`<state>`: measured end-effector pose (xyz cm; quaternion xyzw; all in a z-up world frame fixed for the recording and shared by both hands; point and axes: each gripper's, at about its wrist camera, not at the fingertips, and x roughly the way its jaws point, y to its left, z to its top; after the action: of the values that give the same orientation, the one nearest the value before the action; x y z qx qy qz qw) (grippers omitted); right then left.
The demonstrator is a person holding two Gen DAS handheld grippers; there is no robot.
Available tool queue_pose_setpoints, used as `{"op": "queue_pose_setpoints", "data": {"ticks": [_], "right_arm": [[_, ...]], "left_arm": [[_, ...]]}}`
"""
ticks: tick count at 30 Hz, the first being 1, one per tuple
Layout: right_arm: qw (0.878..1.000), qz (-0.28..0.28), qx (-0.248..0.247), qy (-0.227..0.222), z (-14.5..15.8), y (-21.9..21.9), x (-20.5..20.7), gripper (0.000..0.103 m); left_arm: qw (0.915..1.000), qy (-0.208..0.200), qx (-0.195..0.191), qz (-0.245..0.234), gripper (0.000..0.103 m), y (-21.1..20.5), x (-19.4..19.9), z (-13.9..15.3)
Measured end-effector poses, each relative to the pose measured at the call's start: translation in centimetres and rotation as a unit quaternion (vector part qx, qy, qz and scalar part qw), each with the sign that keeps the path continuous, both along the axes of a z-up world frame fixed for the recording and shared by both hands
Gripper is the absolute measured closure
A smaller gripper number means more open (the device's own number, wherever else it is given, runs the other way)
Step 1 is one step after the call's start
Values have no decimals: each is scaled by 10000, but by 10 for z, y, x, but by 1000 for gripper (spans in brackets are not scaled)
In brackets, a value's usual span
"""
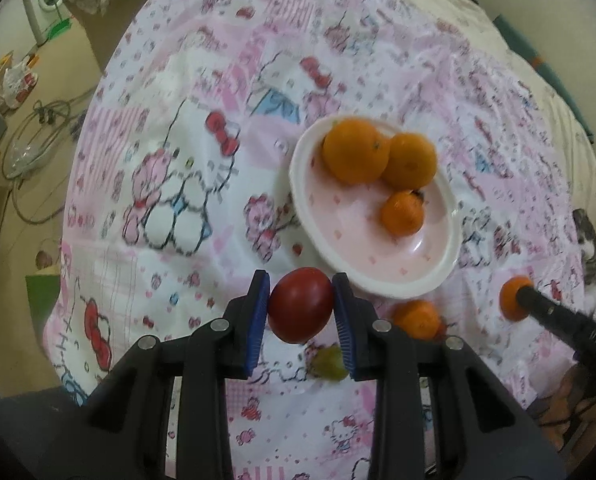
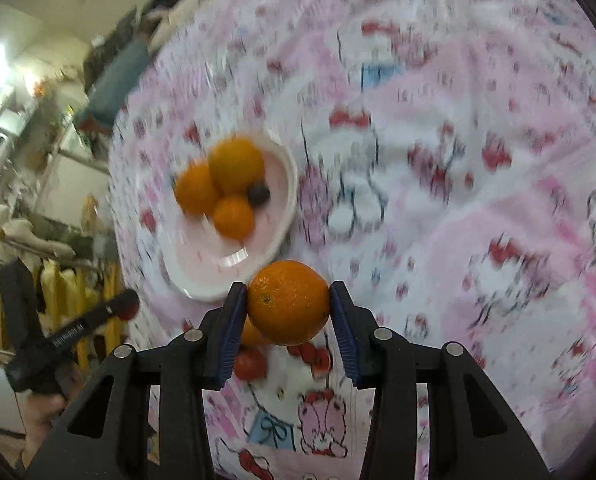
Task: Organize fruits
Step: 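Carry the tomato and mandarin onto the plate and open both tools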
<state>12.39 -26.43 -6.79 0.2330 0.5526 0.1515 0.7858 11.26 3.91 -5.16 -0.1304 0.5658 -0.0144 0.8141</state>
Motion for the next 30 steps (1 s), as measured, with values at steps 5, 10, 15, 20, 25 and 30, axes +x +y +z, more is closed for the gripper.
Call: {"op": "queue_pose_setpoints", "data": {"ticks": [5,10,15,20,25,30], "right_arm": [[9990,185,130,-387,21,4,27,59],[9985,400,163,-330,12,21,54,59],[9976,643,-37,-234,-3,39,78,59],[9970,767,-117,-60,-22,50,100,59],[9962,848,-154,130,-41,59,112,59],[9956,856,-234,297,-51,63,112,59]], "left_arm": [[9985,-151,266,-462,75,-15,24,7],[9972,-183,238,-679,75,-26,52,-1],[9969,-65,110,-772,75,-35,70,-17],[9960,57,100,-885,75,-46,84,-29],[9951,202,47,-964,75,-52,92,-41],[9952,188,94,-960,75,-56,96,-45]]}}
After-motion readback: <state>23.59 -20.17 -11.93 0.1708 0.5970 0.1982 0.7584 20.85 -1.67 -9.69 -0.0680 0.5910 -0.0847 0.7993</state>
